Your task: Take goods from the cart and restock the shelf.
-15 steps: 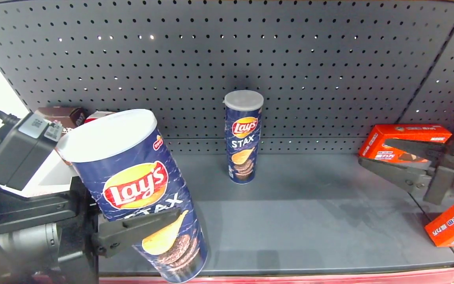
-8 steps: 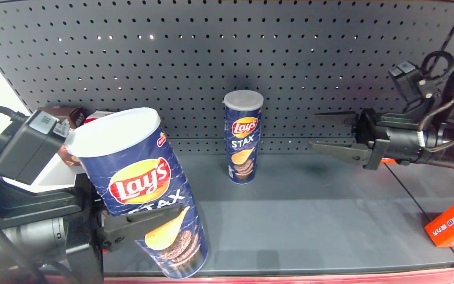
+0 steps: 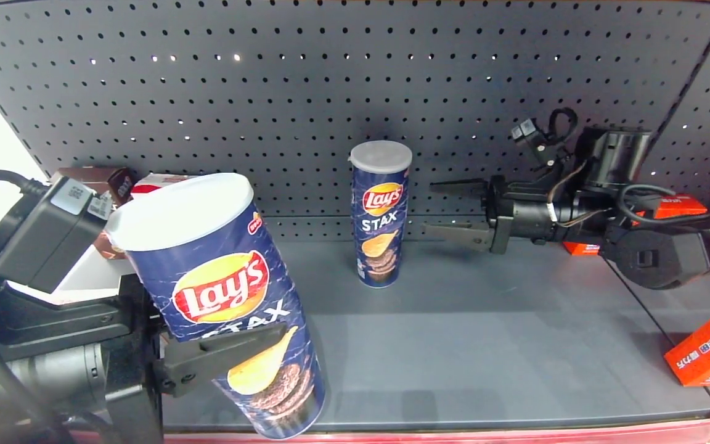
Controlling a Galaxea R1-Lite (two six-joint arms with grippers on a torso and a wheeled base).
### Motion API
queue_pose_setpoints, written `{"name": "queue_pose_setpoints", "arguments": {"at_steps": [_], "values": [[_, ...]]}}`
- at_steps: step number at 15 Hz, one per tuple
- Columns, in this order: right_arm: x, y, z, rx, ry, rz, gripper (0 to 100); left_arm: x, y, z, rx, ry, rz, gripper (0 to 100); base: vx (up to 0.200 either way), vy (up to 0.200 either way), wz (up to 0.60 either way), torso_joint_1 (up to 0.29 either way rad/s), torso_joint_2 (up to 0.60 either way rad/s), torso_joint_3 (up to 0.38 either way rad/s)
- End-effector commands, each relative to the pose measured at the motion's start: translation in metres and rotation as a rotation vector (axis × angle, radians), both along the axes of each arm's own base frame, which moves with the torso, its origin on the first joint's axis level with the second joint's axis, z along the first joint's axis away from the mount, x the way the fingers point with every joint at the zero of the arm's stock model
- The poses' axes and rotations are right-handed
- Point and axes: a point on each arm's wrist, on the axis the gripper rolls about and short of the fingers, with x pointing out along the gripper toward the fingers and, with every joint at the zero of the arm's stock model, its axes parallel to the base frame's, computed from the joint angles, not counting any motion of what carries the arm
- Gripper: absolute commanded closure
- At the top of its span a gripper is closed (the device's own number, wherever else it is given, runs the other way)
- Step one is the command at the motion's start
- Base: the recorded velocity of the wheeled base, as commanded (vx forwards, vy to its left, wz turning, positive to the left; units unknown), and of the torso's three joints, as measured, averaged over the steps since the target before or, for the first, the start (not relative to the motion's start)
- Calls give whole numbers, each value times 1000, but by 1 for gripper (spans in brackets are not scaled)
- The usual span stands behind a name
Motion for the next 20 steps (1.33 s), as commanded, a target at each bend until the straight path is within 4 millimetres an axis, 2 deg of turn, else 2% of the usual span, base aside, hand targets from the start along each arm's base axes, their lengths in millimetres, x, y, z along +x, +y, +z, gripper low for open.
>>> {"name": "queue_pose_setpoints", "arguments": {"at_steps": [1,8,13,20], "values": [[16,14,-17,-11,29,18,0,-1,0,0,-1,-2,0,100,0,0,0,0,0,0],[37,40,-36,-17,40,50,0,-2,2,-4,5,11,3,100,0,0,0,0,0,0],[37,58,-44,-22,49,81,0,0,4,-4,5,9,22,100,0,0,0,0,0,0],[47,82,-56,-22,44,92,0,0,5,-3,4,7,26,100,0,0,0,0,0,0]]}}
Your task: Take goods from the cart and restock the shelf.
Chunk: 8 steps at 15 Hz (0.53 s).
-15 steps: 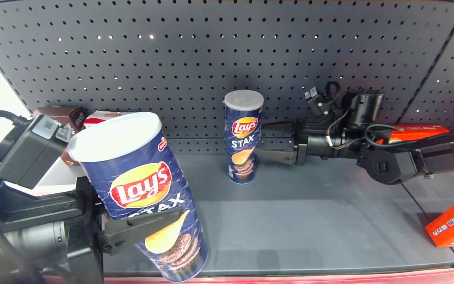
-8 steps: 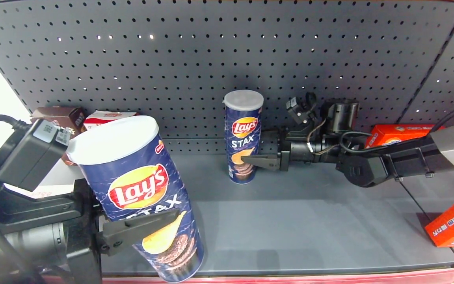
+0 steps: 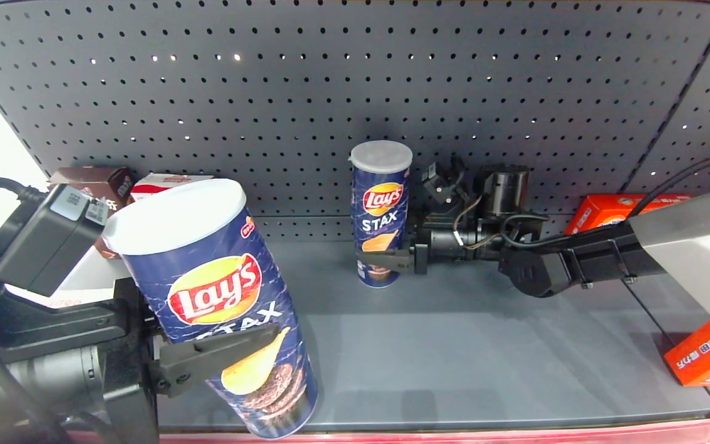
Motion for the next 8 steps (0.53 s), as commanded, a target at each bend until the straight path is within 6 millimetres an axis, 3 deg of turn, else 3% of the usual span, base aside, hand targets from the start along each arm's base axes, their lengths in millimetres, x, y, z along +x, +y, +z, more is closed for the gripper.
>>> {"name": "queue_pose_setpoints", "arguments": {"at_steps": [1,2,8], "values": [[3,9,-7,-3,5,14,0,0,0,0,-1,-1,0,100,0,0,0,0,0,0],[3,11,-10,-4,5,15,100,0,0,0,-1,-1,0,100,0,0,0,0,0,0],[-8,10,-2,-3,-5,-35,100,0,0,-1,2,3,2,100,0,0,0,0,0,0]]}}
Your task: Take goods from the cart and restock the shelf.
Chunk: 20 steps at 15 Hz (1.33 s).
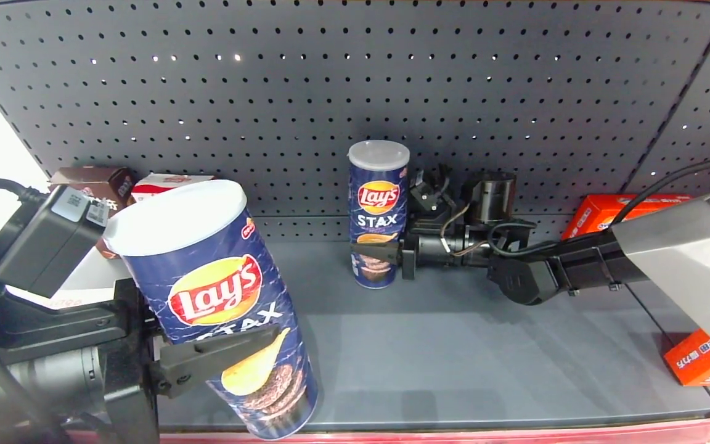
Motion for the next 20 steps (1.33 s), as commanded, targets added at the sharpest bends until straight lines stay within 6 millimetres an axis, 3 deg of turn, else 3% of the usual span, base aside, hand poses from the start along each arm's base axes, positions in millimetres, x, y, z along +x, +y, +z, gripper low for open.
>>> {"name": "queue_pose_setpoints", "arguments": {"at_steps": [1,3,7,12,14,20], "values": [[-11,-6,14,9,-15,2,100,0,0,0,0,0,0,100,0,0,0,0,0,0],[-25,-10,25,16,-27,8,100,0,0,0,0,0,0,100,0,0,0,0,0,0],[-75,-22,45,46,-77,45,100,0,0,0,-1,-1,1,100,0,0,0,0,0,0],[-139,-26,31,50,-76,49,100,0,2,-4,6,13,11,100,0,0,0,0,0,0],[-151,-29,21,39,-61,65,100,0,5,-6,8,17,23,100,0,0,0,0,0,0],[-161,-29,-10,6,-22,57,100,-1,5,-4,3,12,25,100,0,0,0,0,0,0]]}}
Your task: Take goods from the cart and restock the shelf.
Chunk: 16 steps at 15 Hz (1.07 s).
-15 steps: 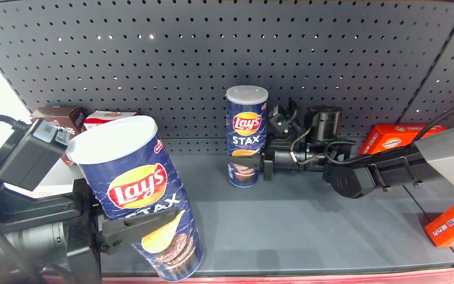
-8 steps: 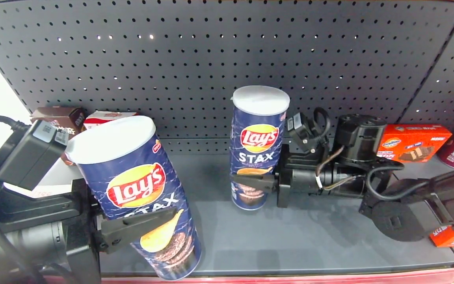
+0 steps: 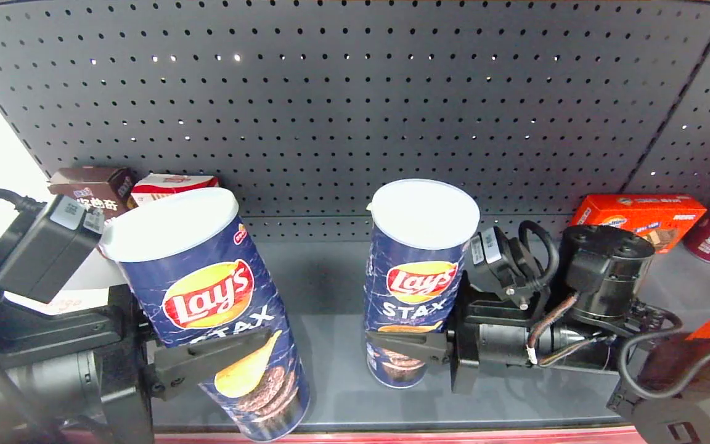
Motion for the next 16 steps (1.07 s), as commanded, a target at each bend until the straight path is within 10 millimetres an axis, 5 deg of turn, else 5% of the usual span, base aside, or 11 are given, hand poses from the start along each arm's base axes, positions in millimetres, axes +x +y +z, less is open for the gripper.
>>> {"name": "queue_pose_setpoints", "arguments": {"at_steps": [1,10,11,16], "values": [[-3,-2,-12,-27,31,8,100,0,0,1,-1,-2,0,100,0,0,0,0,0,0],[8,-7,-39,-36,44,-24,100,-1,0,1,-1,-2,0,100,0,0,0,0,0,0],[8,-7,-40,-37,45,-25,0,-1,0,1,-1,-2,0,100,0,0,0,0,0,0],[0,-14,-38,-39,47,-25,0,-1,0,1,-2,-4,0,100,0,0,0,0,0,0]]}}
